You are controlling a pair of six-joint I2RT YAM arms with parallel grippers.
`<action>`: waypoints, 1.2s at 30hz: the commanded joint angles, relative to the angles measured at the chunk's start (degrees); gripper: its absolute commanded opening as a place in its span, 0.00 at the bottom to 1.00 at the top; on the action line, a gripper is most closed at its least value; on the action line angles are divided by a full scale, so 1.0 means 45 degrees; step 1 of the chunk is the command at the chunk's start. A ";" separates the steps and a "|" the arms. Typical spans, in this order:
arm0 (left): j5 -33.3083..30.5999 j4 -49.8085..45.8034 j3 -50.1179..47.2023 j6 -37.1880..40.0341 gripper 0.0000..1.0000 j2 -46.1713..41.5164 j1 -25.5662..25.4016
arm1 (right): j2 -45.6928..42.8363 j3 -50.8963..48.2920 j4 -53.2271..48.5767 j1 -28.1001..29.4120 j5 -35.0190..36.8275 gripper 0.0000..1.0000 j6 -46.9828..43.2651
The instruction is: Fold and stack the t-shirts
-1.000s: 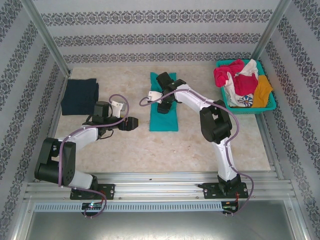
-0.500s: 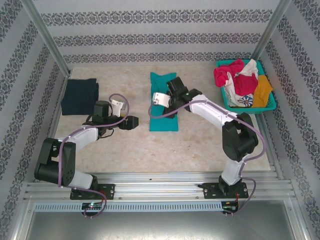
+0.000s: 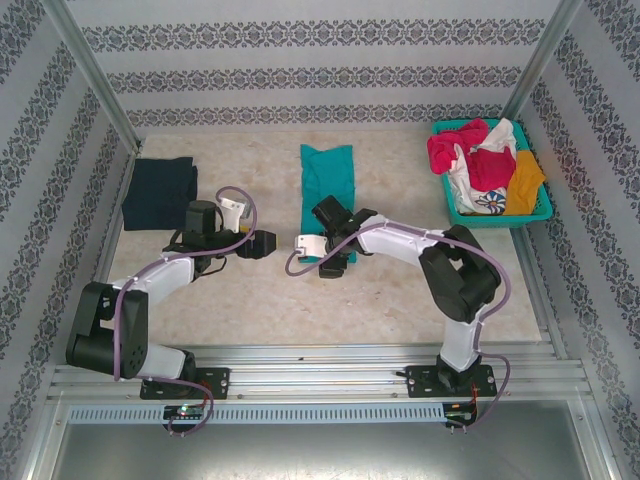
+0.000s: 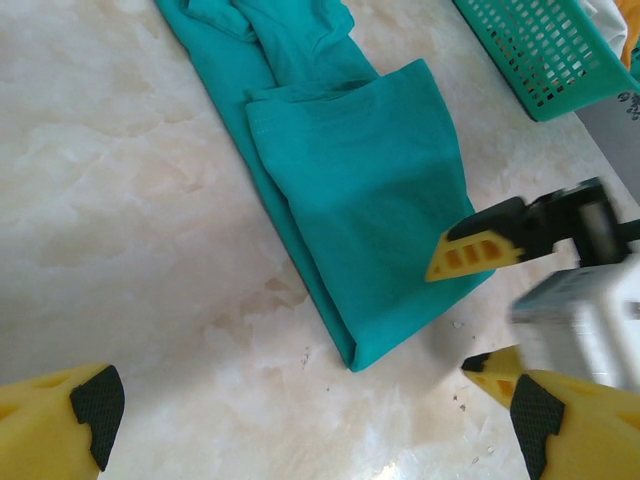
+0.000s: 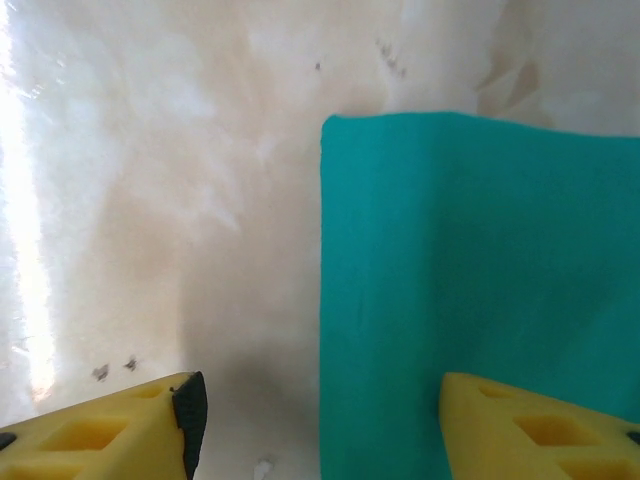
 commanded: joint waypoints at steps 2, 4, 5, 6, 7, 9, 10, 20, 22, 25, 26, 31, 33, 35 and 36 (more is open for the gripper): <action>0.0043 -0.0273 -0.0164 0.0274 1.00 -0.0319 -0.0062 | 0.0620 0.0497 -0.0086 -0.0192 -0.0036 0.61 -0.0171; -0.0008 -0.0218 -0.0272 0.0274 1.00 -0.0401 -0.0054 | 0.0934 0.0650 -0.0031 -0.0248 0.0116 0.60 -0.0148; -0.0024 -0.0208 -0.0305 0.0274 1.00 -0.0439 -0.0069 | 0.1101 0.0778 -0.0111 -0.0259 0.0185 0.59 -0.0179; -0.0038 -0.0216 -0.0324 0.0278 1.00 -0.0482 -0.0035 | 0.1225 0.0883 -0.0214 -0.0246 0.0289 0.58 -0.0218; -0.0053 -0.0202 -0.0335 0.0293 1.00 -0.0505 -0.0038 | 0.1365 0.0958 -0.0270 -0.0232 0.0464 0.56 -0.0267; -0.0073 -0.0270 -0.0309 0.0369 1.00 -0.0567 -0.0043 | 0.1515 0.0980 -0.0304 -0.0210 0.0777 0.51 -0.0352; -0.0092 -0.0292 -0.0333 0.0400 1.00 -0.0593 -0.0046 | 0.1558 0.0937 -0.0304 -0.0205 0.0912 0.48 -0.0386; -0.0221 0.0135 -0.0619 0.0209 1.00 -0.0595 0.0015 | 0.1081 -0.0536 0.0145 0.0036 0.1935 0.00 -0.0011; -0.0601 0.0126 -0.0666 0.0030 1.00 -0.0584 0.0006 | 0.0476 -0.0950 0.0095 0.0154 0.1575 0.00 0.0339; -0.1910 0.0413 -0.0678 -0.1299 1.00 -0.0483 -0.0012 | -0.0686 -0.1548 -0.0443 0.0452 0.0385 0.00 0.0972; -0.2366 0.0566 -0.0581 -0.1962 1.00 -0.0362 -0.0048 | -0.1085 -0.1767 -0.0611 0.0592 0.0101 0.00 0.1161; -0.3653 0.0637 0.0360 -0.4462 1.00 0.0709 -0.0584 | -0.2733 -0.2473 -0.1504 0.1170 -0.0280 0.00 0.2068; -0.3841 0.0995 0.0732 -0.5472 1.00 0.1222 -0.0845 | -0.3292 -0.2703 -0.1717 0.1328 -0.0310 0.00 0.2358; -0.3473 0.1403 0.1362 -0.6771 1.00 0.1995 -0.1034 | -0.3862 -0.2904 -0.1863 0.1435 -0.0319 0.00 0.2595; -0.3394 0.1433 0.1755 -0.7088 1.00 0.2354 -0.1175 | -0.4066 -0.2976 -0.1949 0.1465 -0.0326 0.00 0.2644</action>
